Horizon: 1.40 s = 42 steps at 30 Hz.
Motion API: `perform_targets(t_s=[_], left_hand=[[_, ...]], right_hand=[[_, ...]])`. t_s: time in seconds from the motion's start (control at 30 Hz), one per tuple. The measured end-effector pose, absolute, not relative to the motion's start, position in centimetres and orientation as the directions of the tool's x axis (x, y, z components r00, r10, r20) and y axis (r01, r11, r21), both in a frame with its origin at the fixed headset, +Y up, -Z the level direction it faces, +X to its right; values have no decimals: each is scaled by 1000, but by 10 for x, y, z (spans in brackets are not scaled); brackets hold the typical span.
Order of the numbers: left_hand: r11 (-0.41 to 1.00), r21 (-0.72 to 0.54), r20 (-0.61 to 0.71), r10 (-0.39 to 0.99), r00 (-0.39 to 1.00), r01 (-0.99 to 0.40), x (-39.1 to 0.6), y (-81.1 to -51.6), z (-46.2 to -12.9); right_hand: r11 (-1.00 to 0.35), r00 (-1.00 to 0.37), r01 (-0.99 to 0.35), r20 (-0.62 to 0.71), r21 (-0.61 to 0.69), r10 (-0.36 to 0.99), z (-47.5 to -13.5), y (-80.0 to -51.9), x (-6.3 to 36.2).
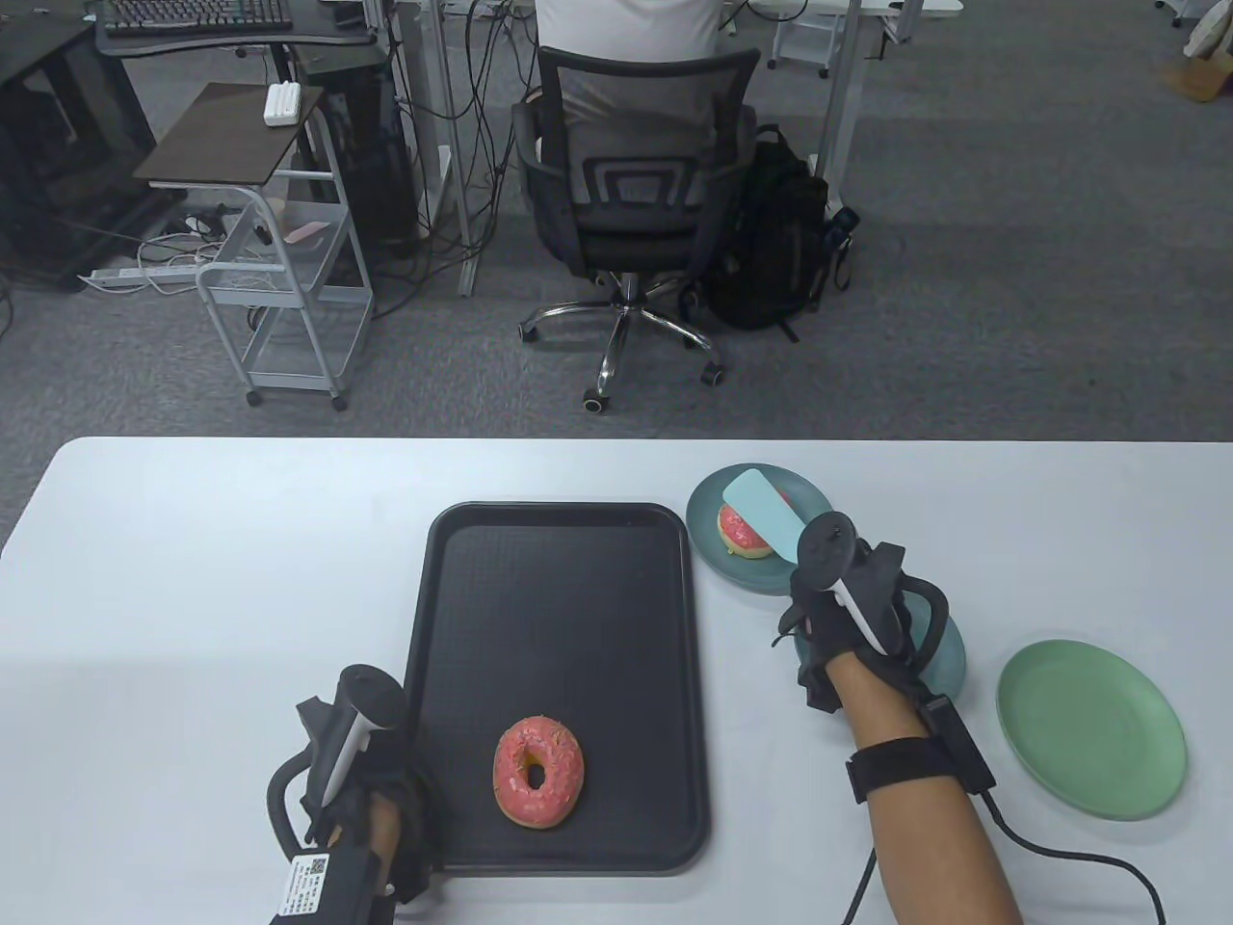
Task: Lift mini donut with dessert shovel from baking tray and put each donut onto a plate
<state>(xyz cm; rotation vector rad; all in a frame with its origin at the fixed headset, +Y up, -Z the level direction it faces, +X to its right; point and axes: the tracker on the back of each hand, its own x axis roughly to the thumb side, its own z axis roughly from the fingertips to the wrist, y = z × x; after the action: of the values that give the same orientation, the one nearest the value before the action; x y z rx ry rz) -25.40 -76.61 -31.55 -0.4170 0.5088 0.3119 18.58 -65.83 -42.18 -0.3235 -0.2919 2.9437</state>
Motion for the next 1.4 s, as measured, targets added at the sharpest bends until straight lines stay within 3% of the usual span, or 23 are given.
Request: perform_targets(t_s=[0.17, 0.37, 0.5, 0.9, 1.4], left_hand=[[871, -304, -526, 184, 830, -386, -254, -766, -315], [871, -304, -525, 186, 831, -387, -254, -767, -315], [872, -303, -524, 185, 831, -385, -254, -767, -315], [872, -302, -525, 186, 831, -386, -254, -768, -315], [847, -319, -529, 213, 822, -425, -259, -769, -314]], right_hand=[[-971, -979, -204, 13, -122, 204, -398, -654, 161], [-976, -965, -211, 174, -61, 198, -364, -657, 142], [-974, -950, -224, 220, 20, 223, -350, -670, 140], [-991, -904, 22, 426, 135, 38, -315, -710, 120], [-985, -807, 2, 582, 175, 102, -306, -734, 51]])
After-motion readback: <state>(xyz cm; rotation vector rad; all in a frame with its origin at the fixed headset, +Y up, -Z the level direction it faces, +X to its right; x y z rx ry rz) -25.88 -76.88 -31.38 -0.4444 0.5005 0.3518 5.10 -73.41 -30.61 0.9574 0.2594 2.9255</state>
